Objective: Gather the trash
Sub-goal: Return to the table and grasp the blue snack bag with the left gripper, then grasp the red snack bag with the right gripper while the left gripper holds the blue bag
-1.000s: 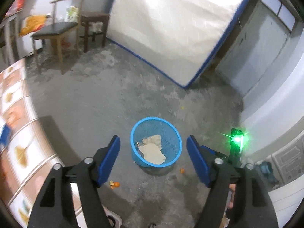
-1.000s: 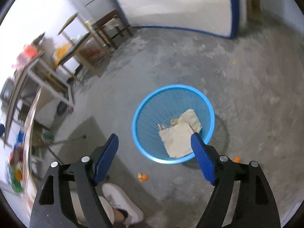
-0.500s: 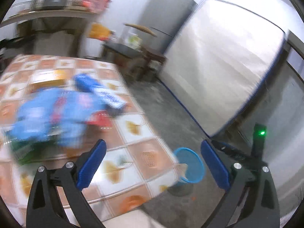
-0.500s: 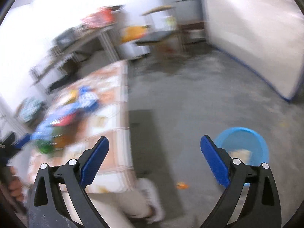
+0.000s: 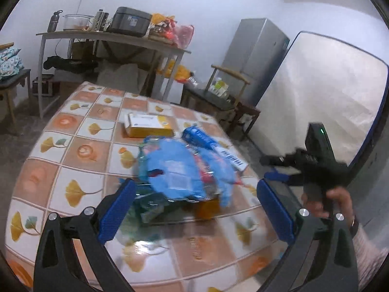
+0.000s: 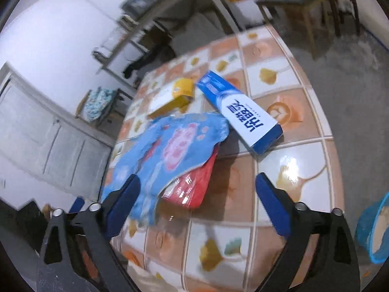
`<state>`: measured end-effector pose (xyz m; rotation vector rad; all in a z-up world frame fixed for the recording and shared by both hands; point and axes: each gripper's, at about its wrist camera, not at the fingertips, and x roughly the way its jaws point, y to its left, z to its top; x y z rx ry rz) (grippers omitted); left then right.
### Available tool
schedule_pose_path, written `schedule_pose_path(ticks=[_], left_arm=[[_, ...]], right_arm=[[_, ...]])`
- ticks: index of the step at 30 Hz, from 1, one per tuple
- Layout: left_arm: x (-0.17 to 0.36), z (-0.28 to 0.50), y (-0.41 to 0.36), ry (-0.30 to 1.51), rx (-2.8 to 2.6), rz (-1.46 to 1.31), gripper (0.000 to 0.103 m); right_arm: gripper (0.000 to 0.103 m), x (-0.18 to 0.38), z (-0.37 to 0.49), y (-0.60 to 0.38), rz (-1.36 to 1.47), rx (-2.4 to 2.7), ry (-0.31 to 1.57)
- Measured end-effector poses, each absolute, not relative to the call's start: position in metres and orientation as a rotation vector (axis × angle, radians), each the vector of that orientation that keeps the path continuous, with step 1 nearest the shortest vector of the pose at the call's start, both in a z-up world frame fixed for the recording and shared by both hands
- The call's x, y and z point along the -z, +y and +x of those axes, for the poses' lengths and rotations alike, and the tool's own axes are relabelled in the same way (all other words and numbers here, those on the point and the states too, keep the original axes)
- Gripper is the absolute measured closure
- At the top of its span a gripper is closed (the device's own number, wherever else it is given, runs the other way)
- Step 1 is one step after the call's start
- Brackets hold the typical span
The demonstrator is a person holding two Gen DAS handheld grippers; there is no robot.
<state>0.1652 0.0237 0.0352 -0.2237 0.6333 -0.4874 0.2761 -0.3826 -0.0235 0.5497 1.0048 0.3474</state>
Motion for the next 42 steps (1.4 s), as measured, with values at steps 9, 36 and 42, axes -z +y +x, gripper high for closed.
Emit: schedule_pose_path(ticks=[9, 36, 42], left_arm=[[-0.009, 0.210, 0.017, 0.726, 0.476, -0.203, 0.010], [-0.017, 0.191, 0.005, 0.646, 0.660, -0.240, 0.102], [-0.031, 0.146, 0.009, 0.649, 0.876, -0.327, 0.102]], right_arm=[[0.041, 0.042, 0.312, -0.363, 0.541, -0.314, 1.114], [0.103, -0.060, 0.242, -0.311, 0.403, -0.677, 0.774], [0.103, -0.057, 0.197, -0.308, 0.422, -0.787, 0.847]])
